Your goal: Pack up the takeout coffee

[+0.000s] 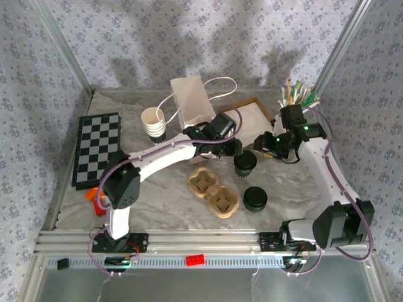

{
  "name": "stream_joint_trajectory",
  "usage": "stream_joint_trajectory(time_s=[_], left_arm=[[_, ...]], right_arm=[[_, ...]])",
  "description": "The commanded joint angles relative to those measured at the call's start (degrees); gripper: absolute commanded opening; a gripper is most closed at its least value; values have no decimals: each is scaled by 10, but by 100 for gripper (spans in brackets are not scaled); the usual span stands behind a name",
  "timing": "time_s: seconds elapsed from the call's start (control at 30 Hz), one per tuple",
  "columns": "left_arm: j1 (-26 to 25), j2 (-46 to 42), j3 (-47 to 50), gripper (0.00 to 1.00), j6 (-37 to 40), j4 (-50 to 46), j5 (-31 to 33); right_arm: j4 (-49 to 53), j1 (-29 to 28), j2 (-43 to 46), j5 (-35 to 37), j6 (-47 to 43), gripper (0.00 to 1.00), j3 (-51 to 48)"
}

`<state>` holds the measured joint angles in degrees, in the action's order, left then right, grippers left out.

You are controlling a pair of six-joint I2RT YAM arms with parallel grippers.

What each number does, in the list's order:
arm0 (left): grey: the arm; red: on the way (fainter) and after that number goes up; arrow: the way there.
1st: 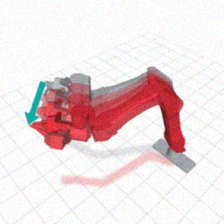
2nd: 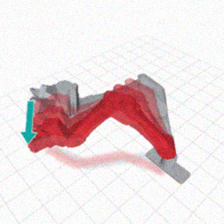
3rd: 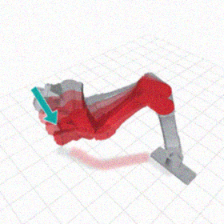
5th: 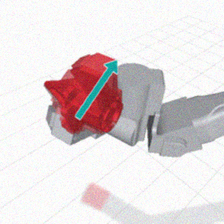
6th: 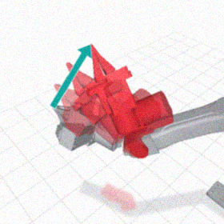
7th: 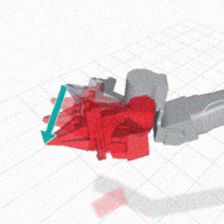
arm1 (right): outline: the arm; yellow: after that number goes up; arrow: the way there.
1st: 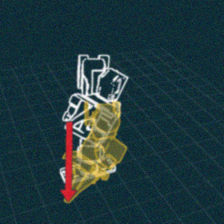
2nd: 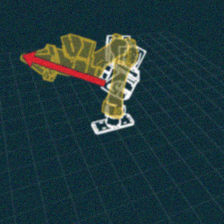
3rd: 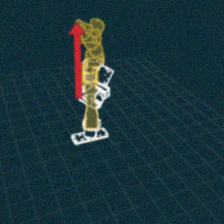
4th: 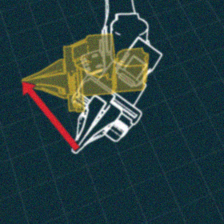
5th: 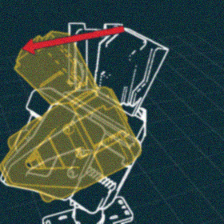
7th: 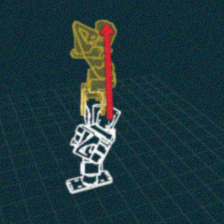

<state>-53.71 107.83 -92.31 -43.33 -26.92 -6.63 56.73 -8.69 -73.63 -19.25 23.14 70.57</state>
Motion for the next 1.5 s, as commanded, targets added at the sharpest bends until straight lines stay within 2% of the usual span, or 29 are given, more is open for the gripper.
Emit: stream_joint_trajectory(time_s=[0.0, 0.27, 0.4, 0.5, 0.6, 0.7, 0.8, 0.97, 1.13, 1.47], left_arm=[[-6, -75, 36, 35, 16, -1, 5], [-12, -204, 147, 38, 29, 29, 6], [-19, -203, 138, 38, 39, 34, -30], [-45, -203, 116, 37, 59, 25, -44], [-62, -242, 123, 37, 66, 13, -4], [-62, -305, 156, 37, 56, -17, 67], [-62, -370, 199, 37, 43, -54, 113], [-62, -455, 267, 37, 20, -106, 140], [-61, -513, 320, 38, -5, -151, 174], [-37, -577, 384, 38, -36, -175, 188]], right_arm=[[47, -32, 27, 59, 1, 49, 20], [60, -118, 87, 108, -2, 62, 1], [56, -148, 92, 105, 12, 63, 1], [53, -181, 94, 116, 16, 65, 5], [53, -213, 102, 139, 11, 65, 6], [53, -254, 102, 164, 11, 66, 5], [45, -313, 94, 190, 12, 68, -2], [18, -433, 52, 253, 15, 71, -13], [-6, -521, -27, 298, 2, 73, -5], [-64, -532, -124, 263, 0, 70, -39]])
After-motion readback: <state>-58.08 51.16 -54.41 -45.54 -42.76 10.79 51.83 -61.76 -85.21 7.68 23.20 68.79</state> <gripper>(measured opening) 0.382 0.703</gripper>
